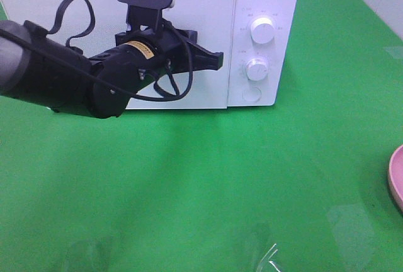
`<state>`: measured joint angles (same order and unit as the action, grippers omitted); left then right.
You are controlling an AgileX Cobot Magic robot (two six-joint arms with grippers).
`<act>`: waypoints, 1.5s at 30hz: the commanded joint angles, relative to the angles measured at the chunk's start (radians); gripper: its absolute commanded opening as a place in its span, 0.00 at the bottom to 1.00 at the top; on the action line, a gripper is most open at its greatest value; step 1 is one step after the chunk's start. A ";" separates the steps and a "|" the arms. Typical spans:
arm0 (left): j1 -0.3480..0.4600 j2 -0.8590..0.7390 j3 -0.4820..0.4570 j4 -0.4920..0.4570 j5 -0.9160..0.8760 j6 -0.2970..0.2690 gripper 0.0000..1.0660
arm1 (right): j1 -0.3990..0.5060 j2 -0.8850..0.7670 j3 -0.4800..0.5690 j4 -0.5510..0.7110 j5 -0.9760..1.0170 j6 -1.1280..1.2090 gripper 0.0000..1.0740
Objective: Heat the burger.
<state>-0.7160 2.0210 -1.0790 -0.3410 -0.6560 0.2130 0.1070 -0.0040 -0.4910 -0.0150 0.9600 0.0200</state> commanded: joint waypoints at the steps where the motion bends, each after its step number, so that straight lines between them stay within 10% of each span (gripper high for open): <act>1: 0.028 0.033 -0.062 -0.074 -0.046 0.011 0.00 | -0.005 -0.027 0.001 0.000 0.000 -0.013 0.71; 17: -0.011 -0.072 -0.039 -0.088 0.227 0.013 0.05 | -0.005 -0.027 0.001 0.002 0.000 -0.020 0.71; 21: -0.034 -0.137 0.023 -0.088 0.336 0.013 0.35 | -0.005 -0.027 0.001 0.002 0.000 -0.020 0.71; 22: -0.038 -0.162 0.054 -0.088 0.388 0.013 0.62 | -0.005 -0.027 0.001 0.002 0.000 -0.020 0.71; 23: -0.038 -0.162 0.054 -0.088 0.388 0.013 0.62 | -0.005 -0.027 0.001 0.002 0.000 -0.020 0.71; 24: -0.038 -0.188 0.080 -0.088 0.469 0.013 0.91 | -0.005 -0.027 0.001 0.002 0.000 -0.020 0.71; 25: -0.038 -0.216 0.102 -0.084 0.576 0.013 0.94 | -0.005 -0.027 0.001 0.002 0.000 -0.020 0.71; 39: -0.030 -0.399 0.121 0.028 1.227 0.005 0.93 | -0.005 -0.027 0.001 0.002 0.000 -0.020 0.70; 45: 0.074 -0.482 0.120 0.035 1.392 -0.097 0.93 | -0.005 -0.027 0.001 0.002 0.000 -0.020 0.70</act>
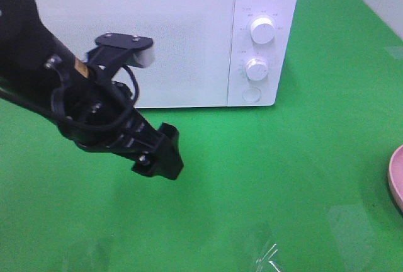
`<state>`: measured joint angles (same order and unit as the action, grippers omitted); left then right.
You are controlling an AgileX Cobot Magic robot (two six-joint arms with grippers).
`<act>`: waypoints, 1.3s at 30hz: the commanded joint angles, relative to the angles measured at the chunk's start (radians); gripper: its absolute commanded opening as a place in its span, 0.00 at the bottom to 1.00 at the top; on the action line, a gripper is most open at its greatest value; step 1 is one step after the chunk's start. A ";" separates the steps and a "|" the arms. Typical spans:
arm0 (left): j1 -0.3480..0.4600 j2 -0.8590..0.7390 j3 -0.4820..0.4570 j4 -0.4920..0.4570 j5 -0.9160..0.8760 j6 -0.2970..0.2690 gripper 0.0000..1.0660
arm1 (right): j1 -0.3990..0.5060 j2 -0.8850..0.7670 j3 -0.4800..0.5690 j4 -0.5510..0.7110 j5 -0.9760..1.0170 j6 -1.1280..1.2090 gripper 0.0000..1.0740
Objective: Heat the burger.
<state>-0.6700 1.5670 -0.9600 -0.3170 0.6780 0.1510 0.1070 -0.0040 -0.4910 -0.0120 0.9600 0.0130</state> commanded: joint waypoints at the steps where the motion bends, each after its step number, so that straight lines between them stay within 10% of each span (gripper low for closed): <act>1: 0.094 -0.060 0.001 0.015 0.121 -0.047 0.93 | -0.005 -0.027 0.001 -0.001 0.000 -0.013 0.70; 9: 0.463 -0.223 0.001 0.057 0.420 -0.045 0.93 | -0.005 -0.027 0.001 -0.001 0.000 -0.013 0.70; 17: 0.658 -0.397 0.009 0.150 0.588 -0.045 0.93 | -0.005 -0.027 0.001 -0.001 0.000 -0.013 0.70; 39: 0.677 -1.190 0.425 0.150 0.424 -0.017 0.92 | -0.005 -0.027 0.001 -0.001 0.000 -0.013 0.70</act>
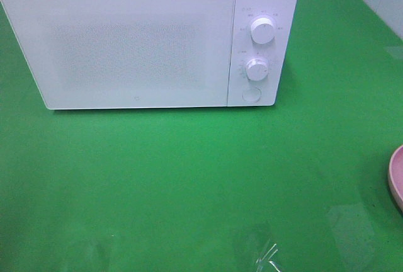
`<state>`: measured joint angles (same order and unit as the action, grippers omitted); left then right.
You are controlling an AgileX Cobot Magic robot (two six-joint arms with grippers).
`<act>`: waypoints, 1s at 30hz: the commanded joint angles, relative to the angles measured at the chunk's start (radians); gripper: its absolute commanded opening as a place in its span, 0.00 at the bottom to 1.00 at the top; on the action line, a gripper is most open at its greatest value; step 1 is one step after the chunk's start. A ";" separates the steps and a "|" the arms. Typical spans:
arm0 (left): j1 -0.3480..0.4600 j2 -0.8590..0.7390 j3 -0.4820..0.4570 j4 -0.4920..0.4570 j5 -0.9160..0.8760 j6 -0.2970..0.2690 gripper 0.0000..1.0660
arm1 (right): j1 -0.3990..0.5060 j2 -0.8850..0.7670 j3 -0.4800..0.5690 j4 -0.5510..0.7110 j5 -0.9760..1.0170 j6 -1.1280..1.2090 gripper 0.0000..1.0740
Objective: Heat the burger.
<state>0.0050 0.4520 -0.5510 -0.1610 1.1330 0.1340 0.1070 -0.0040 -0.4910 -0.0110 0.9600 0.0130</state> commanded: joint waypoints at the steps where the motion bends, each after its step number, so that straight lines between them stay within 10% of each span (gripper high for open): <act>1: 0.002 -0.148 0.033 0.004 -0.060 -0.001 0.92 | -0.005 -0.027 0.001 -0.002 0.000 -0.013 0.70; 14: 0.002 -0.469 0.032 0.030 -0.060 -0.006 0.92 | -0.005 -0.027 0.001 -0.002 0.000 -0.013 0.70; 30: 0.002 -0.481 0.030 0.014 -0.060 -0.006 0.92 | -0.005 -0.027 0.001 0.000 0.000 -0.006 0.70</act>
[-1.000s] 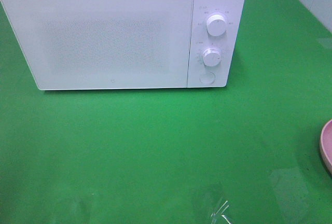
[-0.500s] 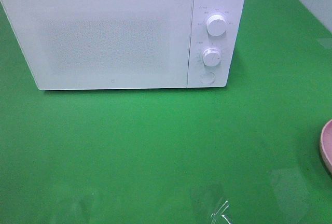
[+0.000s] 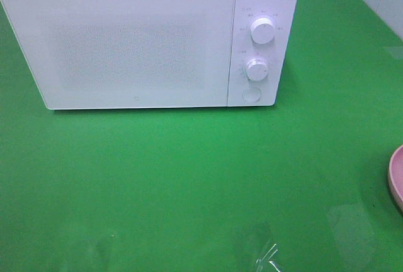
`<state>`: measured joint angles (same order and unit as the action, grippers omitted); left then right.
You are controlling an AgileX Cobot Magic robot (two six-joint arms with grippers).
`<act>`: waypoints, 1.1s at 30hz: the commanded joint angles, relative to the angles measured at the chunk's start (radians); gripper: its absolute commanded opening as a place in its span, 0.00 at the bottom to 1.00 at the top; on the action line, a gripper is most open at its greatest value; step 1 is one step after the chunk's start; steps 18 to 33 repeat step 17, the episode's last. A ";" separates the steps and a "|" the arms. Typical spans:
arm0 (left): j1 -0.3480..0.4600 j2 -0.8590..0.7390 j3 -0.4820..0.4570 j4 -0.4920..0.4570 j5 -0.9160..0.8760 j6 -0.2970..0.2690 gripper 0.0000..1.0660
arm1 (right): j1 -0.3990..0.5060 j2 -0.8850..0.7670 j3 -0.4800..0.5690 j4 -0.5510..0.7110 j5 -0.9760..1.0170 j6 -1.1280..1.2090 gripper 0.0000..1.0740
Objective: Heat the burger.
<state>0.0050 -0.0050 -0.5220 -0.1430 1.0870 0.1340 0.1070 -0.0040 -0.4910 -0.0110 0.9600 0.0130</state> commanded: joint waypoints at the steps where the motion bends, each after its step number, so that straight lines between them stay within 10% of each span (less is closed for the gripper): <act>1: 0.002 -0.024 0.001 -0.004 -0.014 -0.006 0.92 | -0.005 -0.027 0.001 0.000 0.000 -0.006 0.70; 33: 0.002 -0.024 0.001 -0.004 -0.014 -0.006 0.92 | -0.005 -0.027 0.001 0.000 0.000 -0.005 0.70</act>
